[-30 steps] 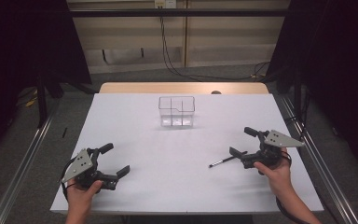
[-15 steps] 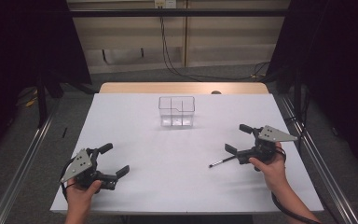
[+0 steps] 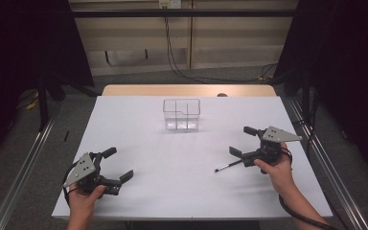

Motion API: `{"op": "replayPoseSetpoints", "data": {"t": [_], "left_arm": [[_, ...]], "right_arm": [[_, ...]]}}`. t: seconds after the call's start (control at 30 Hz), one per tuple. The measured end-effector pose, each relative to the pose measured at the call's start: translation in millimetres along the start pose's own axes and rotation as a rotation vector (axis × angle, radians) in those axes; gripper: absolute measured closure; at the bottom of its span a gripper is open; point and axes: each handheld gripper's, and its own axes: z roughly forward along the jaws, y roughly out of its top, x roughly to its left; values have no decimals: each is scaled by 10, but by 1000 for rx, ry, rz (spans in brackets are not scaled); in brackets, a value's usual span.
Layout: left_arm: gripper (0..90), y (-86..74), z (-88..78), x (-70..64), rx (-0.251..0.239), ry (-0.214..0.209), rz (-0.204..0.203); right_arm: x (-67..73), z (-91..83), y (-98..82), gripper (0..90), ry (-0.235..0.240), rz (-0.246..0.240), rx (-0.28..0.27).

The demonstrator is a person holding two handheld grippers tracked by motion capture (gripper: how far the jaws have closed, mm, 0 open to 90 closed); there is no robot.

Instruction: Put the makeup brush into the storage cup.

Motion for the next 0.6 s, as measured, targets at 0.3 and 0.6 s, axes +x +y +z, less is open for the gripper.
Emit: {"op": "replayPoseSetpoints", "data": {"t": [0.3,0.6], "left_arm": [[0,-3,3,-1,4,-1,-1],[0,-6,3,0,4,-4,-5]], "right_arm": [[-32,37,35,0,23,-4,52],[-46,98,65,0,46,-12,145]]}}
